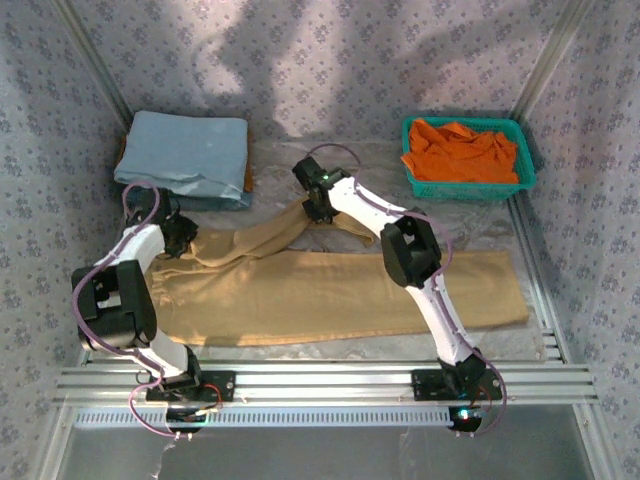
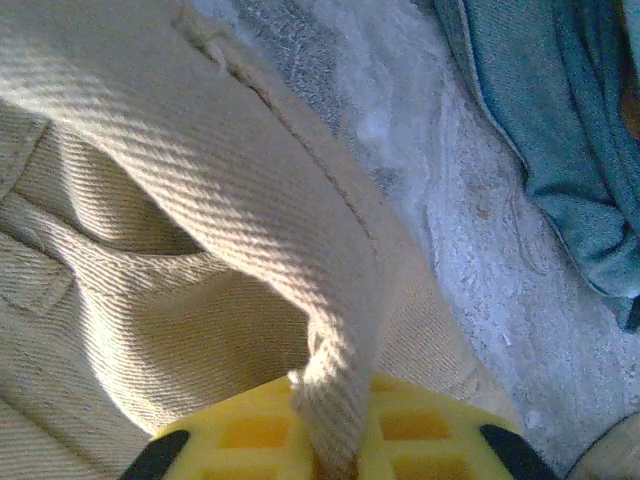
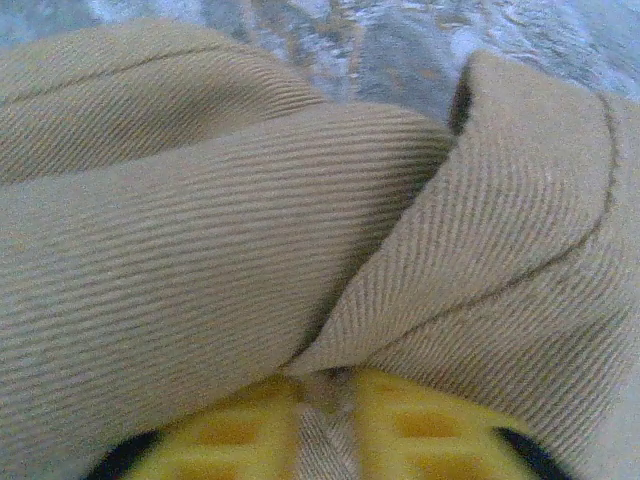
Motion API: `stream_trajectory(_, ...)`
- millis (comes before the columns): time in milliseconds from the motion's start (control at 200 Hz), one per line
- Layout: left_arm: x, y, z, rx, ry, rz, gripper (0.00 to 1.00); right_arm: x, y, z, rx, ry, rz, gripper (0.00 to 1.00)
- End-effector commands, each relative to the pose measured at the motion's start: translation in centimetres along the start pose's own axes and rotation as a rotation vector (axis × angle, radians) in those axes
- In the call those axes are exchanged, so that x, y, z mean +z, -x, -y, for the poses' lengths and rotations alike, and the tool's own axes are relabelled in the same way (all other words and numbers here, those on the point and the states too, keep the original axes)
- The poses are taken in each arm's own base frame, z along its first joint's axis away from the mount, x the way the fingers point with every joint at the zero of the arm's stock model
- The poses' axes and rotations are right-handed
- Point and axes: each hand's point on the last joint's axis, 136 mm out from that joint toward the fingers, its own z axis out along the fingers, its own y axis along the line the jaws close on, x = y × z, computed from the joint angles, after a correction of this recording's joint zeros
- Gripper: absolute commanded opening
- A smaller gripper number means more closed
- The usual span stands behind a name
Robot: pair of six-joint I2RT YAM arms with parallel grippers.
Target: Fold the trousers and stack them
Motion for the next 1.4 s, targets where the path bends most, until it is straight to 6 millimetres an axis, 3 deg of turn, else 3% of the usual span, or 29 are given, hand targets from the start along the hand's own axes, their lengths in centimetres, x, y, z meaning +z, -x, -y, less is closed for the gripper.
stream_trajectory(0,-0.8,1.1,1.3,0.013,-0.026,0.032,0.06,-0.8,0.7,1.3,0.025,-0.031,0.016,0.06)
stream_trajectory(35,-1.1,1.3,1.6,0.017,-0.032,0.037,0.02,-1.2,0.8,1.6,0.034,-0.037,0.025,0.0)
stream_trajectory(225,-3.1,2.1,2.8,0.026,-0.063,0.064,0.0,-4.8,1.5,2.8,0.087,-0.032,0.087,0.0)
stream_trajectory(480,-6.3,3.0,4.4,0.064,-0.105,0.088,0.0,-12.2,1.4,5.8,0.18,0.009,0.206,0.0)
stream_trajectory(695,-9.0,3.4,5.3,0.09,-0.133,0.11,0.0,-18.1,0.0,8.9,0.235,-0.044,0.305,0.0)
stream_trajectory(914,-11.2,4.0,5.3,0.081,-0.171,0.124,0.0,-23.8,-2.9,12.9,0.302,-0.117,0.385,0.0)
stream_trajectory(1034,-12.5,4.4,4.6,0.073,-0.181,0.144,0.0,-26.4,-5.7,16.6,0.389,-0.178,0.43,0.0)
stream_trajectory(1194,-14.0,4.8,3.6,0.046,-0.204,0.164,0.0,-28.3,-9.7,21.7,0.591,-0.154,0.461,0.0)
stream_trajectory(1394,-15.4,4.9,2.5,0.011,-0.242,0.185,0.0,-29.4,-14.3,23.1,0.719,-0.152,0.441,0.0)
